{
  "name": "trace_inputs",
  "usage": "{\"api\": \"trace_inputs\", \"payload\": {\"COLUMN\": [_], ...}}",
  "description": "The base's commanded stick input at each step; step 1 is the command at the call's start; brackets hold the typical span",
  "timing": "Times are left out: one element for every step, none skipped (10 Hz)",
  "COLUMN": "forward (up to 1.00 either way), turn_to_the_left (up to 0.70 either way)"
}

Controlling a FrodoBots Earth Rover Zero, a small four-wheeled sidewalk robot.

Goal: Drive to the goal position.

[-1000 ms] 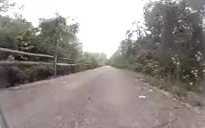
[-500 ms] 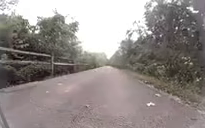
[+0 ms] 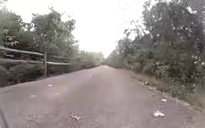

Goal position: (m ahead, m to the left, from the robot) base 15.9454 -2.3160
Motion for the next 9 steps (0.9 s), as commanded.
{"api": "trace_inputs", "payload": {"forward": [0.7, 0.7, 0.7, 0.7, 0.7, 0.7, 0.7, 0.7, 0.7], "turn_to_the_left": [-0.07, -0.04, -0.01, 0.0, 0.0, 0.0, 0.0, 0.0, 0.0]}}
